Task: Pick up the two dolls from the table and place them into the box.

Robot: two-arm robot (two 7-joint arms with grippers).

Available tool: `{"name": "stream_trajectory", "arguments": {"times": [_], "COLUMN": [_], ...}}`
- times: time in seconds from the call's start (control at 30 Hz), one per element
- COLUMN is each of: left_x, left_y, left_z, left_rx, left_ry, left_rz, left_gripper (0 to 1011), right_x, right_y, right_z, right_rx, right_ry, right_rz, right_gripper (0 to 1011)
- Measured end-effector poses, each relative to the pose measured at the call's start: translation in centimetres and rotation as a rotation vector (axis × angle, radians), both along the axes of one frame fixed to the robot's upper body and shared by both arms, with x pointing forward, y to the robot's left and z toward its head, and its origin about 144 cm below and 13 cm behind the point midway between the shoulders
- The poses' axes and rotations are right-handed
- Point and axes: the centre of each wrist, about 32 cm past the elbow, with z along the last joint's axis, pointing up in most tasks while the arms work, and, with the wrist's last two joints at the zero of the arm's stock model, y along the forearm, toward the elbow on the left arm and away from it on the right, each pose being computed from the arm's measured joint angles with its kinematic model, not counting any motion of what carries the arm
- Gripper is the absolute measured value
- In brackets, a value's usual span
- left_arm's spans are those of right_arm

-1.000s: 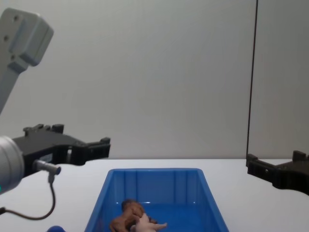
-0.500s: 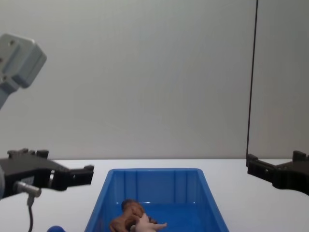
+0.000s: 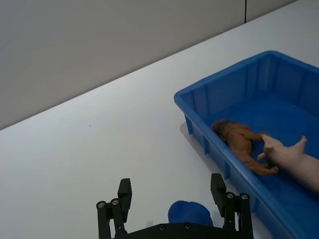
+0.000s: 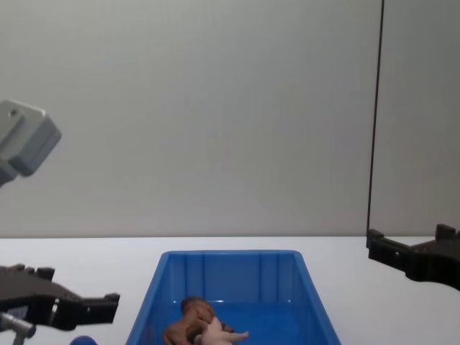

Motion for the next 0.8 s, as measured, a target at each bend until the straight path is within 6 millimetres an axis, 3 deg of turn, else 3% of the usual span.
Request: {"name": "stream_trajectory", "arguments": {"times": [0.67, 0.8], "left_x": [-0.2, -0.2], "left_y": [1.3, 1.4], "left_z": [-1.8, -2.1], "left_rx": [0.011, 0.009], "left_ry": [0.100, 0.112], "left_rz": [-0.022, -0.030], "left_gripper": [1001, 926], "right_x": [0.0, 0.0], "right_y": [0.0, 0.0], "right_z": [0.0, 0.0], "right_rx": [0.000, 0.000], "right_ry": [0.000, 0.000], "right_rz": [0.000, 0.000], "right_gripper": [1001, 1001]}}
